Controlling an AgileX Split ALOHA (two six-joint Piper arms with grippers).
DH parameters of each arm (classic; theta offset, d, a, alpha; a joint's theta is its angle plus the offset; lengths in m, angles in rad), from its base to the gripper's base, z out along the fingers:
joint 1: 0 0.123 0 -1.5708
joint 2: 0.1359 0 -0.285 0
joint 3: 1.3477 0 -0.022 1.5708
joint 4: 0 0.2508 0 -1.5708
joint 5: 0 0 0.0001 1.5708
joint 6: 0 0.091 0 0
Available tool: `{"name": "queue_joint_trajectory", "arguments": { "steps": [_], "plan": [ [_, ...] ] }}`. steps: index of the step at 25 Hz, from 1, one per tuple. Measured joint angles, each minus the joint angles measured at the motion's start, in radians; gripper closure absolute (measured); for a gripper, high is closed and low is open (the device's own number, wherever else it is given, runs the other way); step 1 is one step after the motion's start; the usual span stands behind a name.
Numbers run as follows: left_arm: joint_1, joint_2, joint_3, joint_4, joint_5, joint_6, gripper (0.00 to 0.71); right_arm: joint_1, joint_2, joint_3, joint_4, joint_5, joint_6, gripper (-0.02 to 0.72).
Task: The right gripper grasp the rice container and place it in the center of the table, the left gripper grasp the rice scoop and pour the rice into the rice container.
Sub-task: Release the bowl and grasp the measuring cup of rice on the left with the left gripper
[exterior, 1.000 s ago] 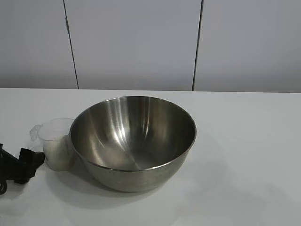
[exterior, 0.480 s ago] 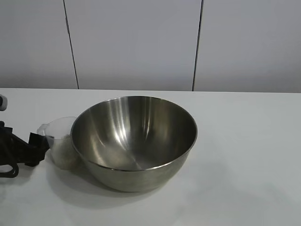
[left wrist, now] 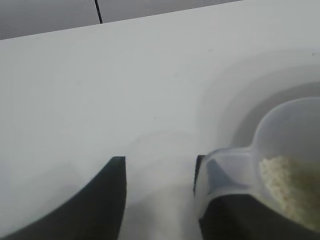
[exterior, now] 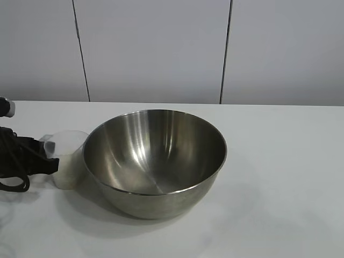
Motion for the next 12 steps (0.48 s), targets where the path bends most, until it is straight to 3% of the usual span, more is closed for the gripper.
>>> {"name": "queue_joint_trajectory", "arguments": {
  "steps": [5,12],
  "plan": [
    [0.000,0.000,0.000,0.004,0.000,0.041,0.658,0.000,0.000,0.000,0.000,0.000,0.000,0.105],
    [0.000,-0.041,0.000,0.005,0.004,0.109,0.704,0.000,0.000,0.000,0.000,0.000,0.000,0.105]
  ]
}}
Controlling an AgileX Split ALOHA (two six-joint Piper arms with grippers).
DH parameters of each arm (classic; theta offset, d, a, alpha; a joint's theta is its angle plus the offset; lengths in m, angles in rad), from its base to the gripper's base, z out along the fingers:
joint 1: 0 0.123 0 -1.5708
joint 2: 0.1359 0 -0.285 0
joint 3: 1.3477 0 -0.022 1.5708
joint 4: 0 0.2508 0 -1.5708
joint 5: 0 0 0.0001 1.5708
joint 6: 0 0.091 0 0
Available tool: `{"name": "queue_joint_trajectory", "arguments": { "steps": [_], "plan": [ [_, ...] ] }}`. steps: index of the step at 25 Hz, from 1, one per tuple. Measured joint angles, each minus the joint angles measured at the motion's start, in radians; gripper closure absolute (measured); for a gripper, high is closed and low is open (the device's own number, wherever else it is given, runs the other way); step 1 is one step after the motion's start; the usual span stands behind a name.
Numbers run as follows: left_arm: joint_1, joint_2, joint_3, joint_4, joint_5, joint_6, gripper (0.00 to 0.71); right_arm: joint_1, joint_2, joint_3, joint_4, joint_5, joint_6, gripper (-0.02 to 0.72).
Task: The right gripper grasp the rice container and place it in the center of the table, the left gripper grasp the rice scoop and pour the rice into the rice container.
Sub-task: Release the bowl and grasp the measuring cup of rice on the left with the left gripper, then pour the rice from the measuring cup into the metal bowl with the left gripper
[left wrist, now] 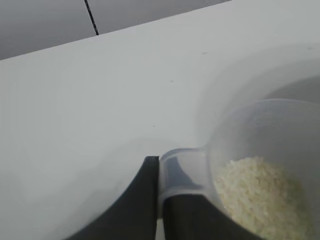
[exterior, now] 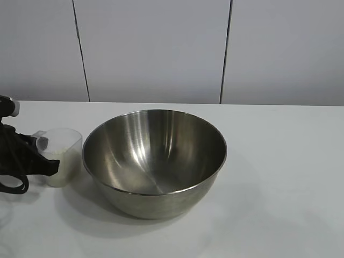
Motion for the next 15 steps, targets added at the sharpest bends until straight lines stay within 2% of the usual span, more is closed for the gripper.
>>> {"name": "queue_joint_trajectory", "arguments": {
  "steps": [9,11,15],
  "plan": [
    [0.000,-0.184,-0.005,0.005,0.017,0.112,0.705,0.000,0.000,0.000,0.000,0.000,0.000,0.105],
    [0.000,-0.255,-0.034,0.039,0.095,0.156,0.705,0.000,0.000,0.000,0.000,0.000,0.000,0.105],
    [-0.038,-0.373,-0.161,0.146,0.389,0.245,0.705,0.000,0.000,0.000,0.000,0.000,0.000,0.105]
  ]
}}
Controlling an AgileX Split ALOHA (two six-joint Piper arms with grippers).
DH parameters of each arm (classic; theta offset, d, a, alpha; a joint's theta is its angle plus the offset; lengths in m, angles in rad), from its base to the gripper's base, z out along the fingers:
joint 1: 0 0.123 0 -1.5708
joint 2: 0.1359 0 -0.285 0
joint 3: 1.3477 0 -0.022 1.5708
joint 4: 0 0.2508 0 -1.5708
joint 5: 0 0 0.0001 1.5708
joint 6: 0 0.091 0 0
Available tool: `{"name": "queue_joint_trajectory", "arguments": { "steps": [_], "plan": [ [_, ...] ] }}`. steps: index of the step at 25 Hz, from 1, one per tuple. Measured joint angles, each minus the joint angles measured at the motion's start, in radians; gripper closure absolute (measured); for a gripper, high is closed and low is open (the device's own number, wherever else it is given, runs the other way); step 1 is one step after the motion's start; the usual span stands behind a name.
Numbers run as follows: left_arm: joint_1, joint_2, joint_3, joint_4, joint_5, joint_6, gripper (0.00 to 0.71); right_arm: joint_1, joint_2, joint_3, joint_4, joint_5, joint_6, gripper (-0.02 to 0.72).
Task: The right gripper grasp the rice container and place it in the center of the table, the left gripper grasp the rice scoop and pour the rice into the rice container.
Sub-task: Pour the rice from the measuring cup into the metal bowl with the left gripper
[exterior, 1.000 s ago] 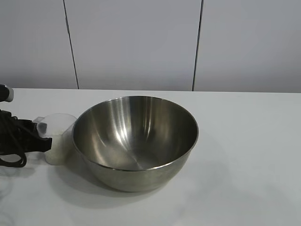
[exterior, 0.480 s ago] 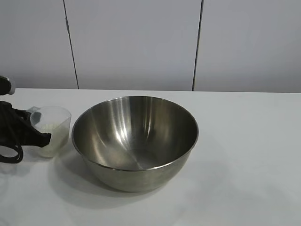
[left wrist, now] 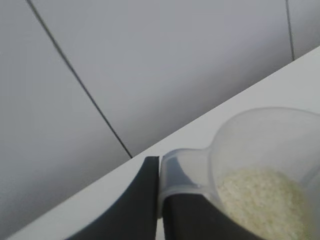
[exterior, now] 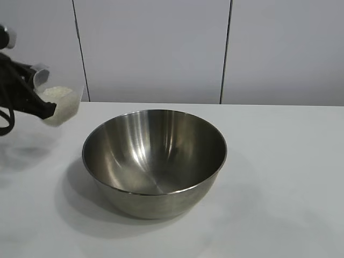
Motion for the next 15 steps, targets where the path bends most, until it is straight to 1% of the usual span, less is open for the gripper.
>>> {"name": "queue_joint_trajectory", "arguments": {
  "steps": [2,3,6,8,10,12,13,15],
  "plan": [
    [-0.048,-0.038,-0.077,0.030,0.152,0.076,0.705,0.000,0.000,0.000,0.000,0.000,0.000,0.105],
    [-0.073,-0.048,-0.118,0.035,0.209,0.121,0.706,0.000,0.000,0.000,0.000,0.000,0.000,0.105],
    [-0.174,-0.053,-0.216,0.044,0.367,0.357,0.707,0.000,0.000,0.000,0.000,0.000,0.000,0.105],
    [-0.235,-0.053,-0.246,0.063,0.412,0.542,0.707,0.000,0.000,0.000,0.000,0.000,0.000,0.105],
    [-0.287,-0.053,-0.251,0.095,0.422,0.743,0.707,0.000,0.000,0.000,0.000,0.000,0.000,0.105],
    [-0.333,-0.053,-0.251,0.137,0.423,0.884,0.707,0.000,0.000,0.000,0.000,0.000,0.000,0.105],
    [-0.350,-0.053,-0.251,0.153,0.423,0.934,0.707,0.000,0.000,0.000,0.000,0.000,0.000,0.105],
    [-0.374,-0.053,-0.251,0.180,0.423,0.974,0.707,0.000,0.000,0.000,0.000,0.000,0.000,0.105]
  ]
}}
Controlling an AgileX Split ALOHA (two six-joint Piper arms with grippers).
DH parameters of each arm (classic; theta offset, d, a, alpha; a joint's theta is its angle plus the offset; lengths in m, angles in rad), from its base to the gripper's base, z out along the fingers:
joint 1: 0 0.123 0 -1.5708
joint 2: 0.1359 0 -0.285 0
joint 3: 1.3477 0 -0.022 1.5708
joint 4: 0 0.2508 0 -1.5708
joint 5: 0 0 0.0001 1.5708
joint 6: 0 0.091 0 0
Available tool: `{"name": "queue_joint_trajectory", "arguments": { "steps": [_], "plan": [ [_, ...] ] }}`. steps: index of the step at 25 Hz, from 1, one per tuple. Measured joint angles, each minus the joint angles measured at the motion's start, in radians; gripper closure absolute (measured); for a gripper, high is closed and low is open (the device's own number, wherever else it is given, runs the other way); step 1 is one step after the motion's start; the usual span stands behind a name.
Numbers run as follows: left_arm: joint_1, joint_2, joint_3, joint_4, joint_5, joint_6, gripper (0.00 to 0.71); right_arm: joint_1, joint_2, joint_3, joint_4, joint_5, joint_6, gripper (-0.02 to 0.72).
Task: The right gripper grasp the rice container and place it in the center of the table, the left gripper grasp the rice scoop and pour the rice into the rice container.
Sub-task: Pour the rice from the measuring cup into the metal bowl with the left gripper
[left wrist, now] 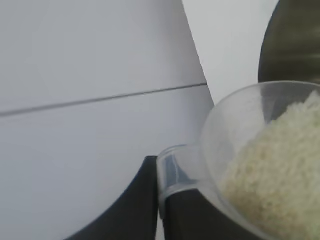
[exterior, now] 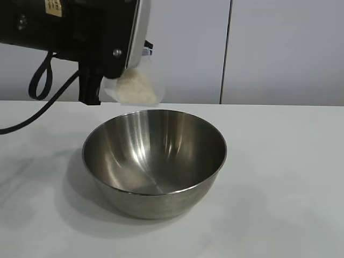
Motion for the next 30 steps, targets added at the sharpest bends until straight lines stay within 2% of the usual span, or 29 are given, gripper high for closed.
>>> {"name": "queue_joint_trajectory", "arguments": {
  "steps": [3,12,17,22,30],
  "plan": [
    [-0.020,0.000,0.000,0.014,-0.001,-0.004,0.707,0.000,0.000,0.000,0.000,0.000,0.000,0.105],
    [-0.021,0.000,0.000,0.042,-0.065,-0.182,0.707,0.000,0.000,0.000,0.000,0.000,0.000,0.105],
    [-0.021,0.033,0.000,0.205,-0.056,0.016,0.707,0.000,0.000,0.000,0.000,0.000,0.000,0.105],
    [-0.021,0.133,0.000,0.341,0.027,0.215,0.707,0.000,0.000,0.000,0.000,0.000,0.000,0.105],
    [-0.020,0.175,-0.066,0.367,0.036,0.361,0.707,0.000,0.000,0.000,0.000,0.000,0.000,0.105]
  ]
}}
